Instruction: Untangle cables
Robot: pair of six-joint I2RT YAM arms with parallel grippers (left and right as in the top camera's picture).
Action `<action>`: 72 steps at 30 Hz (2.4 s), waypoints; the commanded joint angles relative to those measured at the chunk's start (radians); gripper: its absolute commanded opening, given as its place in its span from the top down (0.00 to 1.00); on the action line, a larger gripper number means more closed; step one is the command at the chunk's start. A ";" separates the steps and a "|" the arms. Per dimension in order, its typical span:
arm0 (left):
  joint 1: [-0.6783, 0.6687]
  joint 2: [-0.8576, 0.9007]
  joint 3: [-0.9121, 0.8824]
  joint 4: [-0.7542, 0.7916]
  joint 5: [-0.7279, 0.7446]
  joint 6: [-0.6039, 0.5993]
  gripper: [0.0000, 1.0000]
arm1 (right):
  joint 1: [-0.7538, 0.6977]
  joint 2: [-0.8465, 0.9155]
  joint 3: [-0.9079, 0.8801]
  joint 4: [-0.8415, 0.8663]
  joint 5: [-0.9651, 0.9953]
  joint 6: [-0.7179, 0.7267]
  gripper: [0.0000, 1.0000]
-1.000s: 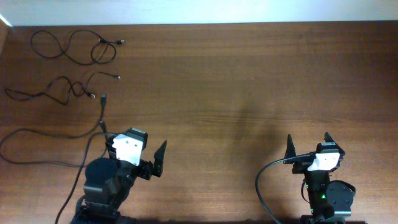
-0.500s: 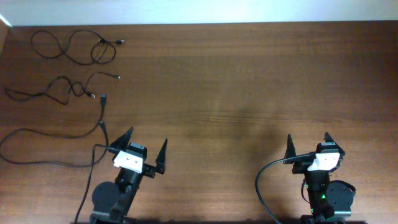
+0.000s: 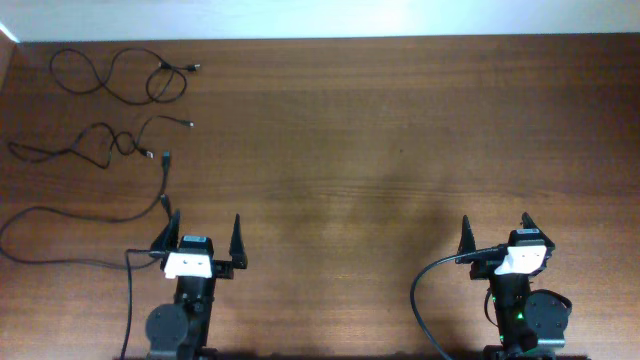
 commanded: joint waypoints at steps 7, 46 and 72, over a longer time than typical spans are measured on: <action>0.007 -0.008 -0.008 -0.108 -0.108 0.012 0.01 | 0.007 -0.011 -0.005 -0.007 0.005 0.000 0.02; 0.006 -0.008 -0.007 -0.117 -0.047 -0.092 0.01 | 0.007 -0.011 -0.005 -0.007 0.005 0.000 0.02; 0.006 -0.008 -0.007 -0.117 -0.048 -0.137 0.01 | 0.007 -0.011 -0.005 -0.007 0.005 0.000 0.02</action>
